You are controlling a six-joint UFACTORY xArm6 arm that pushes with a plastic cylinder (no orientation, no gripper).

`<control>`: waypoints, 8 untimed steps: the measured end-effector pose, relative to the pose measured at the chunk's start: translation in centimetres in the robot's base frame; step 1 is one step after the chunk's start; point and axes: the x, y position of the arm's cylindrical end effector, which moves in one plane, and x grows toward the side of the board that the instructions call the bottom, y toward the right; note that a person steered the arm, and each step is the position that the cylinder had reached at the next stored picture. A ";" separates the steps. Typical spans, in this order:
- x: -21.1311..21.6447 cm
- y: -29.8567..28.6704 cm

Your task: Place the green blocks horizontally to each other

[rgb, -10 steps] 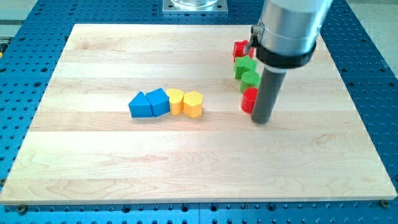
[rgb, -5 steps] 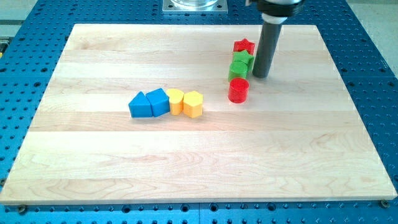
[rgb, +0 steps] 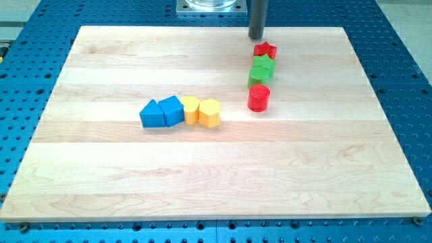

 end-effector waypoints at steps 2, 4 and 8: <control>5.4 0.8; 5.3 9.8; 5.2 6.5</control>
